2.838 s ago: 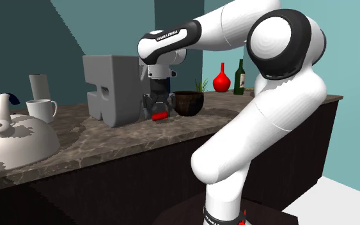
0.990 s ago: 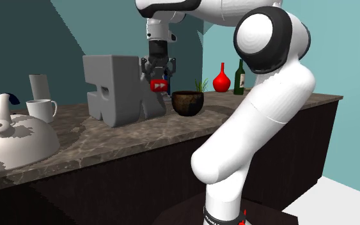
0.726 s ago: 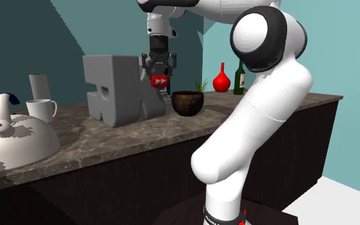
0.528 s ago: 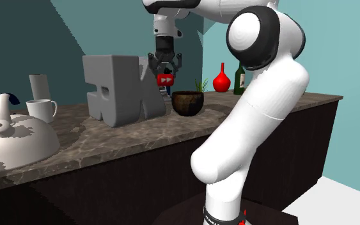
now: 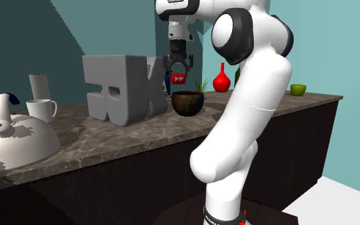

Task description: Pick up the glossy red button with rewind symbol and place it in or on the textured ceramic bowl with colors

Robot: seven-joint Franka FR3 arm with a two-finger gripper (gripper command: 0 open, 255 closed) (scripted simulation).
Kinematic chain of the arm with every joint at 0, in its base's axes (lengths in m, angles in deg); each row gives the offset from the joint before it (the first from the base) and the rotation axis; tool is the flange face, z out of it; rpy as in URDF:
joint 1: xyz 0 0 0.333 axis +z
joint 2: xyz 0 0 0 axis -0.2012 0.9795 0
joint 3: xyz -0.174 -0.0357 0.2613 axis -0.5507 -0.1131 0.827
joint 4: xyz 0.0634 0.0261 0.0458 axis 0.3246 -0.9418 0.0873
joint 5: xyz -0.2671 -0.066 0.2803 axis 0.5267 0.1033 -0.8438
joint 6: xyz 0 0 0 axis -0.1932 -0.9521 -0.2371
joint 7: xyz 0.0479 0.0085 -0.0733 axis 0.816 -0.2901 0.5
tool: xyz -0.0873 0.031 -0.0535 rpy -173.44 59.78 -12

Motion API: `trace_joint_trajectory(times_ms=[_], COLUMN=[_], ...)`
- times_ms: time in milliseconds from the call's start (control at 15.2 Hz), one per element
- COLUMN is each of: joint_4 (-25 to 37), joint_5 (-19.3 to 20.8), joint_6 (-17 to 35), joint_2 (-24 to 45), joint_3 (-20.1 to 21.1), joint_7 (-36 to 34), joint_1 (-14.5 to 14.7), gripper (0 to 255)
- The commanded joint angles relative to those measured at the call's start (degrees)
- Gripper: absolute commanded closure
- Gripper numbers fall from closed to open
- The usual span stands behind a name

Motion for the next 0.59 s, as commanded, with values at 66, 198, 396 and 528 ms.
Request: trace_joint_trajectory(times_ms=[66, 198, 396, 528], joint_4=[3.38, 6.24, 6.83, 4.41], joint_5=[0.36, 0.08, -0.13, 0.1], joint_6=[0.56, 0.67, 1.53, 3.18], joint_2=[3.7, 6.61, 8.03, 7.23], joint_3=[-3.51, -5.79, -7.03, -6.92], joint_7=[4.57, 7.65, 9.37, 9.14], joint_1=[-1.11, -1.82, -2.32, -2.35], gripper=[255, 255, 255, 255])
